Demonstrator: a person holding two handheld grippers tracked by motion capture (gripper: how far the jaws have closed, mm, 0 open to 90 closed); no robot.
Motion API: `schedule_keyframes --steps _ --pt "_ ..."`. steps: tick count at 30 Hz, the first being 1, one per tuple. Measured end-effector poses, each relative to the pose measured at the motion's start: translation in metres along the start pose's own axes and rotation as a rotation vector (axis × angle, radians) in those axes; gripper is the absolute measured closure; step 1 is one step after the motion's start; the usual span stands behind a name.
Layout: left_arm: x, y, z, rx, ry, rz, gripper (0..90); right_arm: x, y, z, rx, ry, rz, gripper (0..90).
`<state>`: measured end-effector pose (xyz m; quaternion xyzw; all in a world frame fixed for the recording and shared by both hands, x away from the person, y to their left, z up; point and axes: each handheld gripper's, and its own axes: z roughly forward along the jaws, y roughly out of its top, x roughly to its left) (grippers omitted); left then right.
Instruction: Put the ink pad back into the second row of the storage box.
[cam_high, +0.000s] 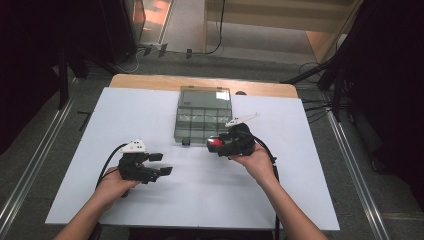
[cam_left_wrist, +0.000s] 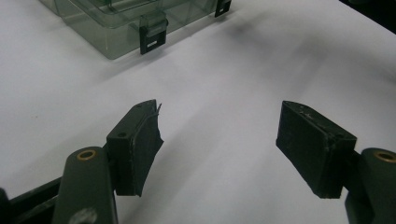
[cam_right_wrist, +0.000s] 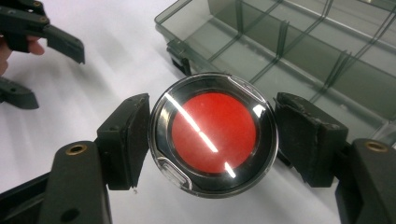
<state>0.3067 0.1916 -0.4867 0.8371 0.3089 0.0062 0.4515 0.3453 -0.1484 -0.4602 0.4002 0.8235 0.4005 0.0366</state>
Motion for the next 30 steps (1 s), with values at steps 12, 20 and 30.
schedule_keyframes --steps 12,20,30 --pt "0.001 0.0 0.0 0.001 -0.002 -0.002 29.9 -0.012 0.019 0.005 0.006 -0.017 0.015 30.9" --pt "0.001 0.0 0.0 0.002 0.001 -0.005 29.9 -0.02 0.03 0.009 0.007 -0.031 0.031 30.9" --pt "0.001 0.0 0.0 0.002 -0.004 -0.005 29.9 -0.03 0.037 0.019 0.021 -0.047 0.051 30.9"
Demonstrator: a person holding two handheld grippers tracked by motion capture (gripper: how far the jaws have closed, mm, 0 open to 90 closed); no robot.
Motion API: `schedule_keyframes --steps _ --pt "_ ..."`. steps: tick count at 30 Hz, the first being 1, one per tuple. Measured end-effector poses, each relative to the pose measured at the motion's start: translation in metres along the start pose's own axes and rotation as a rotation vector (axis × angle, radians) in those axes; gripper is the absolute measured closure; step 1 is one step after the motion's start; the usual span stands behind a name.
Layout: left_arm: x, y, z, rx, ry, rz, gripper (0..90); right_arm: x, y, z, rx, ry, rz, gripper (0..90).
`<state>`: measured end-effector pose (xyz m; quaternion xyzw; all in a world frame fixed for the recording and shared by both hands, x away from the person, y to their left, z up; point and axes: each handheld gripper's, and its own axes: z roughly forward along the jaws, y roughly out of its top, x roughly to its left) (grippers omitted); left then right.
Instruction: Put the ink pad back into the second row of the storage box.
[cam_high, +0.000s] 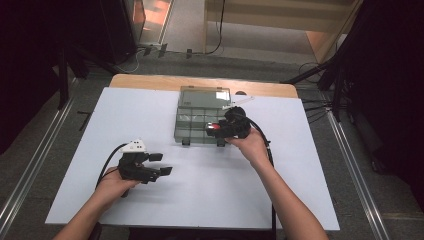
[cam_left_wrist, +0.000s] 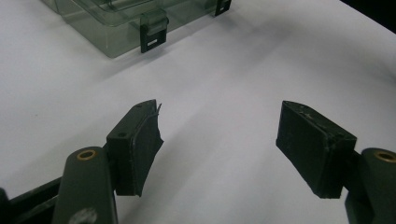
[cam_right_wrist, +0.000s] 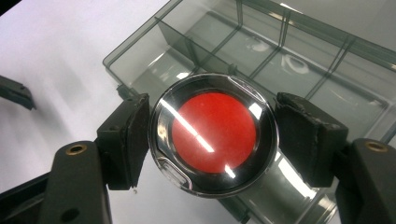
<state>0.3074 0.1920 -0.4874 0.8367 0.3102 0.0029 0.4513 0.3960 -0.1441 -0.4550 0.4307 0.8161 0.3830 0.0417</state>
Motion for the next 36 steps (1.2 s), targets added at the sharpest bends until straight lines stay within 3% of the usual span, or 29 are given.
schedule_keyframes --steps 22,29,32,34,36 --pt "0.001 0.0 -0.001 -0.005 -0.002 -0.003 29.9 -0.007 0.006 0.024 0.021 -0.056 0.007 30.7" --pt "0.001 0.0 -0.001 -0.01 -0.002 -0.006 29.9 -0.007 0.006 0.025 0.028 -0.045 0.015 30.1" --pt "0.001 0.0 -0.001 -0.011 0.0 -0.006 29.9 -0.007 0.006 0.022 0.007 -0.035 0.025 25.1" --pt "0.002 0.0 -0.001 -0.012 -0.002 -0.007 29.9 -0.005 0.006 0.019 -0.002 -0.061 0.023 24.9" --pt "0.002 0.0 -0.002 -0.013 -0.004 -0.013 29.9 -0.004 0.006 0.015 -0.008 -0.054 0.02 24.9"
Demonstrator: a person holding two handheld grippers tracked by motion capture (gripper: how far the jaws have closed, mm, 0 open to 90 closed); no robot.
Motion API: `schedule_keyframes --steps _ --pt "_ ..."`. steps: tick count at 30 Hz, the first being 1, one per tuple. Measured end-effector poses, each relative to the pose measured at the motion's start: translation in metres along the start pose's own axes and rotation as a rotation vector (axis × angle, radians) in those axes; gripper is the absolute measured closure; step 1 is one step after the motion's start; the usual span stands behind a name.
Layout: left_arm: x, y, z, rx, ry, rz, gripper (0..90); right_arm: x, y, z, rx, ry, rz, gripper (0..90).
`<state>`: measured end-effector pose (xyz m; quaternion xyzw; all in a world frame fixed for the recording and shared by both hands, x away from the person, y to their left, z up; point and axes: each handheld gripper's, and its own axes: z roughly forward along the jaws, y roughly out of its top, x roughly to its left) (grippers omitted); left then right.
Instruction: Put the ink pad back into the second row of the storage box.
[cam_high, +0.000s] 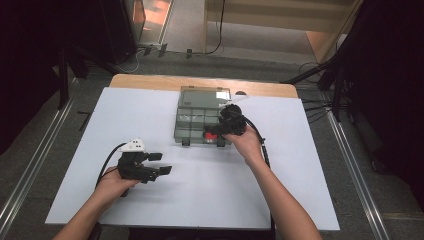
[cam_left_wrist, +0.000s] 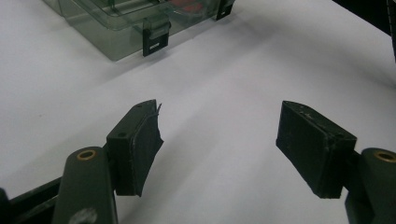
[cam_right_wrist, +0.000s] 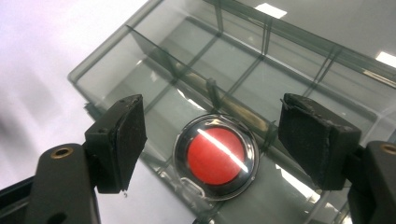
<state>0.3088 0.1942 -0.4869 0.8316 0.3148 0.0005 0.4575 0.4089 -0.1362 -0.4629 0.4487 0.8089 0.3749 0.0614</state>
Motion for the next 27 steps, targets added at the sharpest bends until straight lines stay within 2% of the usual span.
schedule_keyframes --steps 2,5,10,15,19,24,27 --pt "0.0 0.0 0.0 -0.002 0.001 -0.002 29.9 0.001 -0.001 -0.004 -0.006 0.01 0.002 25.0" --pt "0.0 0.0 -0.001 -0.02 0.026 0.008 30.0 0.002 -0.002 -0.009 -0.017 0.001 -0.015 25.0" --pt "0.004 0.002 0.001 -0.026 0.03 -0.026 30.0 -0.001 -0.007 -0.019 -0.036 0.027 -0.02 25.1" --pt "0.008 0.007 0.005 -0.017 0.04 -0.033 30.0 -0.006 -0.014 -0.025 -0.061 0.035 -0.013 25.2" --pt "0.011 0.011 0.009 -0.004 0.057 -0.045 30.0 -0.009 -0.017 -0.024 -0.043 0.033 0.006 25.2" --pt "0.014 0.015 0.012 0.001 0.04 -0.025 30.0 -0.012 -0.021 -0.021 -0.033 0.038 0.014 25.4" --pt "0.017 0.021 0.015 0.007 0.042 -0.038 30.0 -0.013 -0.021 -0.021 -0.031 0.035 0.015 25.4"
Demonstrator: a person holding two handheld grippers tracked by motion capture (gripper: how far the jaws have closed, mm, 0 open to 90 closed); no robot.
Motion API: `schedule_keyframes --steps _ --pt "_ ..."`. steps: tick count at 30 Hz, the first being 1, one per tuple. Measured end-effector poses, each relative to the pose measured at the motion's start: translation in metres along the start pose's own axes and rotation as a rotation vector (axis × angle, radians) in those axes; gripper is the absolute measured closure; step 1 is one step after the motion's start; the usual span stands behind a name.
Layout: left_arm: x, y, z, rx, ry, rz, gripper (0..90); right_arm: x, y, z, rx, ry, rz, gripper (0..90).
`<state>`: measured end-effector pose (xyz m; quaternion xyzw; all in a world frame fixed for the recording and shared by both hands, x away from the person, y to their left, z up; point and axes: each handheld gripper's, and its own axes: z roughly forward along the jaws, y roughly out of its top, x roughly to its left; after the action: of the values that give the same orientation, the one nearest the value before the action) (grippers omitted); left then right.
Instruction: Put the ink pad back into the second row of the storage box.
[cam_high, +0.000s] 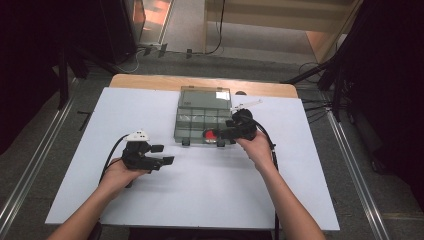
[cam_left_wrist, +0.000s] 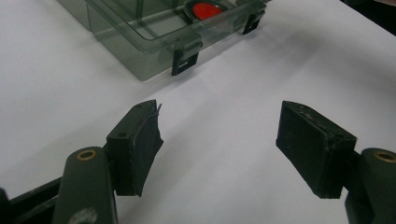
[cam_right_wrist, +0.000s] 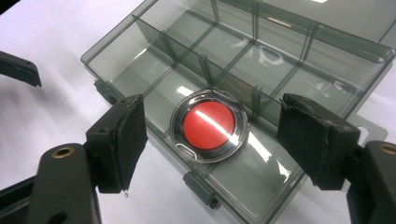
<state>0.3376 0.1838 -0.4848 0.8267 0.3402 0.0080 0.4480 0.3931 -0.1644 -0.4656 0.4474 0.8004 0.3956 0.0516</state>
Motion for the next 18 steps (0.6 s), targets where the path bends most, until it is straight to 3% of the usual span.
schedule_keyframes --steps 18 --pt "0.008 0.034 0.014 0.013 0.003 -0.03 30.0 -0.004 -0.002 -0.001 0.003 -0.002 0.021 25.3"
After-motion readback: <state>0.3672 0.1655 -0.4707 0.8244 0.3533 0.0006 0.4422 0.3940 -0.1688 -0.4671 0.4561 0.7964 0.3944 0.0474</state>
